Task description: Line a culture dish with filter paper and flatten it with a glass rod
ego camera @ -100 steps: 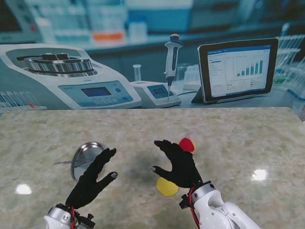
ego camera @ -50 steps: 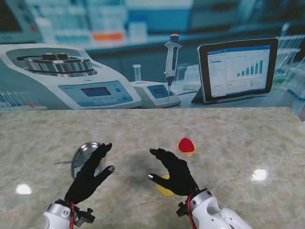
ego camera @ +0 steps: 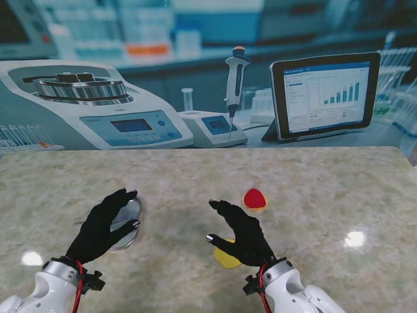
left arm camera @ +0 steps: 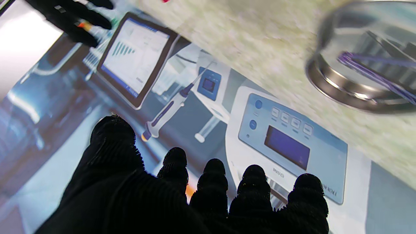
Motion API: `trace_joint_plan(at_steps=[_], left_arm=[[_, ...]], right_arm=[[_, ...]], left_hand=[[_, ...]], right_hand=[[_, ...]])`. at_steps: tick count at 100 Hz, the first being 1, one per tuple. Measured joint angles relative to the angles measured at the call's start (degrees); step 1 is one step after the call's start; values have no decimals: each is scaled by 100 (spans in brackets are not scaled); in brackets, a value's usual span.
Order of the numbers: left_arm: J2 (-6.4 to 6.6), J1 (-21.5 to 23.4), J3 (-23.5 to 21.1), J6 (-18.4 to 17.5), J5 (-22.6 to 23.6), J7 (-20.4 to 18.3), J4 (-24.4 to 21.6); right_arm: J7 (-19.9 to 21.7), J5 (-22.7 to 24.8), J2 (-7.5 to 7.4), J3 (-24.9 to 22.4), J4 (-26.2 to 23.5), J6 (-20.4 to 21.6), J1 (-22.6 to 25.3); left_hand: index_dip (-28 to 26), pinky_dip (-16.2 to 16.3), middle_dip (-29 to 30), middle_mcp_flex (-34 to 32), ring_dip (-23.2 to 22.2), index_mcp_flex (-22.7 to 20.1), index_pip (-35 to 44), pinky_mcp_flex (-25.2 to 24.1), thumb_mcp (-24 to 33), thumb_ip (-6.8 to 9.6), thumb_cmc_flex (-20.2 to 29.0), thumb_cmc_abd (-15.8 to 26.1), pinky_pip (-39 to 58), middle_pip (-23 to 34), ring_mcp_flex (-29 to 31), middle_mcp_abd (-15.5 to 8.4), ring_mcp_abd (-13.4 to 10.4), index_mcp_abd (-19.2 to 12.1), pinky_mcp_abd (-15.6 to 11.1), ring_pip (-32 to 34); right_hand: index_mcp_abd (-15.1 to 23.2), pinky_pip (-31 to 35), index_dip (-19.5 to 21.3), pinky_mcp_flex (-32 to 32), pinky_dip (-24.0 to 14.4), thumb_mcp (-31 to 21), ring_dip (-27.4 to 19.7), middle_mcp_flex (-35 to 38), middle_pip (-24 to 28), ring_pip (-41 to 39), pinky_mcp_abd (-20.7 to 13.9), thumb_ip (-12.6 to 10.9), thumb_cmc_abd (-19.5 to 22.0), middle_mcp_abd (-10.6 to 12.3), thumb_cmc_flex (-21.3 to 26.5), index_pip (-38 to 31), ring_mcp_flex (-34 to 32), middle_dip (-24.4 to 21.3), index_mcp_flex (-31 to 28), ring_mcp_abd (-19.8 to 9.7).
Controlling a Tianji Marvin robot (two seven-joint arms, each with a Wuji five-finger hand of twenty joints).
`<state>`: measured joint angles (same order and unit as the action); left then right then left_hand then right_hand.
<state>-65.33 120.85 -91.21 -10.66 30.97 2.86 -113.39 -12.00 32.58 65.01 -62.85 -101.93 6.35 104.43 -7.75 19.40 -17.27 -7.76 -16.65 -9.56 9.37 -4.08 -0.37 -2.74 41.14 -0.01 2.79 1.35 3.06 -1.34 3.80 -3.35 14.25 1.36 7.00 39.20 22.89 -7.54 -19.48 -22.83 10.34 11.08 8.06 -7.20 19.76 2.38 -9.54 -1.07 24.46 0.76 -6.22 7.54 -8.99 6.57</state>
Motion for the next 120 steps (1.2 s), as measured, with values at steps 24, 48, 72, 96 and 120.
trace_joint_plan(at_steps=[24, 48, 72, 96, 120], left_arm=[[152, -217, -557, 137, 714, -554, 139], [318, -653, -762, 281, 1631, -1120, 497], [477, -1165, -775, 662, 2132, -1793, 931], [568, -1584, -659, 786, 2587, -1857, 1420], [655, -1925, -488, 801, 3154, -2037, 1798]], right_arm=[[-2, -59, 1, -50, -34, -15, 47], [47, -69, 1, -85, -113, -52, 87], [49, -70, 0, -101, -152, -78, 112], [60, -80, -1, -112, -170, -85, 120], [79, -81, -2, -112, -179, -90, 121]], left_hand=[[-220, 580, -333, 0, -405, 0, 421, -24, -1, -5, 200, -358, 199, 155, 0, 18, 1, 78, 1, 137], [-508, 1115, -408, -131, -808, 0, 1056, -68, -2, -5, 200, -423, 388, 673, 6, 190, 2, 106, 3, 224], [-808, 1238, -426, -310, -895, -588, 1656, 24, -2, -5, 201, -423, 414, 1275, 242, 250, 127, 210, 3, 298], [-809, 1305, -427, -600, -957, -703, 1663, 280, -2, -5, 204, -423, 530, 1534, 552, 254, 168, 211, 53, 364], [-935, 1445, -426, -974, -1165, -900, 1724, 506, 631, -13, 259, -723, 1274, 1707, 925, 254, 214, 114, 62, 716]], right_hand=[[0, -3, 0, 0, -63, 51, 17, 0, 0, 0, -2, 0, 1, 0, 4, 0, 0, 40, 0, -9], [0, -4, 0, 0, -73, 87, 73, 0, 0, 0, -6, -1, 2, 0, 8, 0, 0, 81, 0, -10], [0, -4, 111, 0, -137, 108, 73, 0, 0, 0, -7, -3, 7, 0, 67, -6, 0, 86, 0, -11], [0, -4, 251, 0, -197, 112, 73, 0, 0, 0, -8, -5, 9, 0, 67, -6, 0, 87, 0, -17], [0, -4, 402, 0, -226, 112, 73, 0, 0, -1, -9, -7, 9, 0, 67, -6, 0, 88, 0, -18]])
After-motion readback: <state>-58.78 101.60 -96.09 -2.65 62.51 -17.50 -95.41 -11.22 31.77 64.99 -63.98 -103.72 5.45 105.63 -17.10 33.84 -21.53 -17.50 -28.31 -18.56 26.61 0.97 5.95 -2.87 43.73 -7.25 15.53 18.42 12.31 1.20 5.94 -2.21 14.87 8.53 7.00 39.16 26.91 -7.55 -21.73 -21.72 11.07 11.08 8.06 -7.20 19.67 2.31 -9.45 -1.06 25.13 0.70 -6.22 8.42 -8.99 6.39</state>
